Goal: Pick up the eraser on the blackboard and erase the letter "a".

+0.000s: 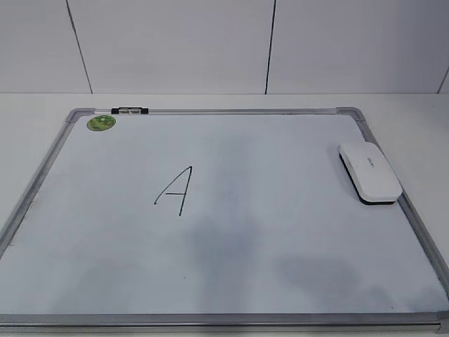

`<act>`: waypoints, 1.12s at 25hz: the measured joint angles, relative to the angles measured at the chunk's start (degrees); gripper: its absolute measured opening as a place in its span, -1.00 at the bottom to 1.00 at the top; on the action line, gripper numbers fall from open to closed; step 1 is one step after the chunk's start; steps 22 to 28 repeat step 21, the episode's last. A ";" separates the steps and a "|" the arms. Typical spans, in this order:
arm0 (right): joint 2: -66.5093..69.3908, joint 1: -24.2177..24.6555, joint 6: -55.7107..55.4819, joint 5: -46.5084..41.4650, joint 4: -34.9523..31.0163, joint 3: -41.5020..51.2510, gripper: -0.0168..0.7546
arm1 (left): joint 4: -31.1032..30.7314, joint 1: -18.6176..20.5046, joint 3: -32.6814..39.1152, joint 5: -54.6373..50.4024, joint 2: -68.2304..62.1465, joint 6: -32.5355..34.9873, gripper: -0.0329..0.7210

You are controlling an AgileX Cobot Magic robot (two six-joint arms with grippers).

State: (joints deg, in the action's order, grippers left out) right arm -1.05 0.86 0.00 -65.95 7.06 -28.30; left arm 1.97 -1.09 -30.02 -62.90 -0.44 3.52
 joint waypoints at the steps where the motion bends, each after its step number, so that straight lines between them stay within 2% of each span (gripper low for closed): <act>1: 0.00 0.73 0.00 0.00 0.00 0.00 0.43 | 0.00 0.47 0.00 0.00 0.00 0.00 -0.27; 28: 0.00 1.60 0.00 0.13 0.00 0.00 0.43 | 0.00 1.08 0.00 0.00 0.00 0.00 -0.29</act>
